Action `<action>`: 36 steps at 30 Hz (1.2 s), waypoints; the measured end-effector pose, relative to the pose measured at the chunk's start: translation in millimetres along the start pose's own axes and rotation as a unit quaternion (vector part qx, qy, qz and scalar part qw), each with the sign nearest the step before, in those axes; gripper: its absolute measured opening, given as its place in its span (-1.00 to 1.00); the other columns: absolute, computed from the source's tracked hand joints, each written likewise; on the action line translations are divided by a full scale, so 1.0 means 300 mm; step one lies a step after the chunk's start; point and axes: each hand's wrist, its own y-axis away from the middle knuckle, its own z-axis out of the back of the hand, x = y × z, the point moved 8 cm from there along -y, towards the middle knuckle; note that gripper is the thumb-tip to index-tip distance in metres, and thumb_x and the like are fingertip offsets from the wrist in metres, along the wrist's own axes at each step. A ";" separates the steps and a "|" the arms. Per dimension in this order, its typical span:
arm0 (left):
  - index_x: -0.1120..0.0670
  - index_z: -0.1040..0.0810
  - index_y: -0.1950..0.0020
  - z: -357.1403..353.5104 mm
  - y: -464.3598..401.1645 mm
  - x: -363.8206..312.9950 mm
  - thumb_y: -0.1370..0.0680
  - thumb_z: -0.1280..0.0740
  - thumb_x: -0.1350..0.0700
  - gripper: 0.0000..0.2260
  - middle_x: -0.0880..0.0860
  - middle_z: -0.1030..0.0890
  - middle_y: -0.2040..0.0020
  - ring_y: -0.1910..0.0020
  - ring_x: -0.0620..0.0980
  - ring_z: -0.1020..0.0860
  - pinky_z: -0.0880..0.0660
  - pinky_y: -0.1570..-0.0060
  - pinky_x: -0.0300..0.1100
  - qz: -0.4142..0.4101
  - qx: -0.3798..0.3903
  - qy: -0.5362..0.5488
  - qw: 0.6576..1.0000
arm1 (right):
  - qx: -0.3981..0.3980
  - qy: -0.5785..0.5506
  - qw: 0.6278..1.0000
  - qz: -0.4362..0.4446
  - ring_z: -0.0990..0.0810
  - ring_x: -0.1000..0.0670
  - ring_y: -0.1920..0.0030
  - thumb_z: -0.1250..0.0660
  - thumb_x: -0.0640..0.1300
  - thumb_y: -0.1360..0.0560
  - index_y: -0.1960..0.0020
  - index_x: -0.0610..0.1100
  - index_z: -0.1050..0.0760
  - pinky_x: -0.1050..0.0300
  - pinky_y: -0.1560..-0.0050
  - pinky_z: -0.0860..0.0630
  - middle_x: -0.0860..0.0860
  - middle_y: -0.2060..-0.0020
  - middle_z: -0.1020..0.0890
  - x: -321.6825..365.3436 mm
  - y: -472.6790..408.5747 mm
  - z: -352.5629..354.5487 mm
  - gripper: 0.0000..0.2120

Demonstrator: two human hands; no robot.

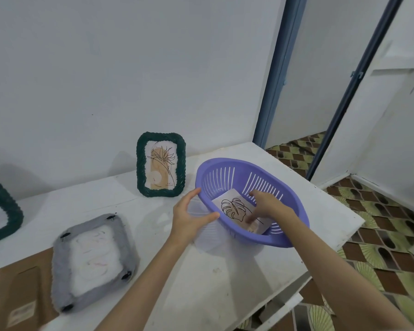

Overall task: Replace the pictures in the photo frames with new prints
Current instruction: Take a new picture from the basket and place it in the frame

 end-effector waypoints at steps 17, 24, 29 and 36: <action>-0.13 -0.39 -0.27 0.006 0.012 -0.025 -0.17 -0.54 -0.08 -0.30 -0.15 -0.39 -0.28 -0.33 -0.11 -0.29 -0.24 -0.33 -0.15 -0.036 -0.004 -0.077 0.996 | -0.159 -0.158 0.974 0.023 -0.59 0.02 0.18 -0.38 -0.09 -0.44 0.10 -0.14 -0.61 0.19 0.23 -0.52 -0.04 0.18 -0.65 0.018 0.060 0.128 -0.87; -0.09 -0.09 -0.48 -0.038 0.023 -0.110 -0.47 -0.20 -0.25 -0.36 -0.27 -0.50 0.00 -0.31 -0.10 -0.35 -0.21 -0.36 -0.12 -0.015 0.012 -0.013 1.000 | -0.072 -0.451 0.883 0.107 -0.50 0.08 0.34 -0.30 0.03 -0.50 0.07 -0.14 -0.54 0.32 0.34 -0.41 0.03 0.33 -0.65 0.178 0.177 0.100 -0.77; -0.21 0.05 -0.46 -0.011 0.021 -0.132 -0.50 -0.35 0.13 -0.27 0.01 -0.59 -0.07 0.02 -0.14 -0.55 -0.45 0.05 -0.39 -0.031 -0.008 0.009 0.999 | -0.021 -0.482 0.866 0.134 -0.46 0.08 0.30 -0.09 0.00 -0.60 -0.08 -0.10 -0.46 0.27 0.32 -0.34 -0.03 0.11 -0.70 0.248 0.198 0.045 -0.75; -0.06 -0.48 -0.17 0.116 0.023 -0.121 -0.47 -0.27 0.40 -0.58 -0.03 -0.56 -0.12 0.10 -0.17 -0.56 -0.50 0.16 -0.38 -0.052 -0.060 0.014 0.997 | -0.171 -0.330 0.910 0.182 -0.44 0.10 0.09 -0.36 -0.17 -0.47 -0.04 0.06 -0.54 0.39 0.20 -0.35 0.09 -0.06 -0.53 0.263 0.217 0.100 -0.81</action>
